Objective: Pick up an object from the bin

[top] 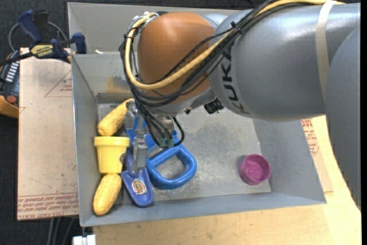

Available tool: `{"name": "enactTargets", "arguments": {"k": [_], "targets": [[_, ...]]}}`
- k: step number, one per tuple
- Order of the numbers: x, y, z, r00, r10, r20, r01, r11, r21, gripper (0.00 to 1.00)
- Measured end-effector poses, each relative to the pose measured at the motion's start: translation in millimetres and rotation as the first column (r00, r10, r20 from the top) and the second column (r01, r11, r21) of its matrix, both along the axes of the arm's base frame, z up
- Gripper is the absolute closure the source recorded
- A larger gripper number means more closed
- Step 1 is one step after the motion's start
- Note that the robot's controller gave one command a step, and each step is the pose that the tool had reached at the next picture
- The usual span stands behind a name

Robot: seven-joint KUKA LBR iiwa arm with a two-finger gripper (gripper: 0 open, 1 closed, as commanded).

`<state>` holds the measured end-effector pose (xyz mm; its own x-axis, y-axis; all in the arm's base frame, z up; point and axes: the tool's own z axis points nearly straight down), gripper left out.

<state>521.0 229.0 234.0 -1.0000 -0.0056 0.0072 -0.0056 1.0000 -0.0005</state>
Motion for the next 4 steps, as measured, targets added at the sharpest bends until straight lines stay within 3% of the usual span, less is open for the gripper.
{"name": "enactTargets", "arguments": {"k": [1,2,3,4], "targets": [[1.9,-2,5,1.000,-0.006,0.007,0.006,1.000,0.002,0.00],[-12.0,9,-79,0.984,0.178,0.006,-0.178,0.984,0.003,0.00],[-34.2,13,-74,0.879,0.477,0.010,-0.478,0.879,0.002,0.00],[-34.0,21,-115,0.711,0.703,0.007,-0.703,0.711,0.005,0.00]]}}
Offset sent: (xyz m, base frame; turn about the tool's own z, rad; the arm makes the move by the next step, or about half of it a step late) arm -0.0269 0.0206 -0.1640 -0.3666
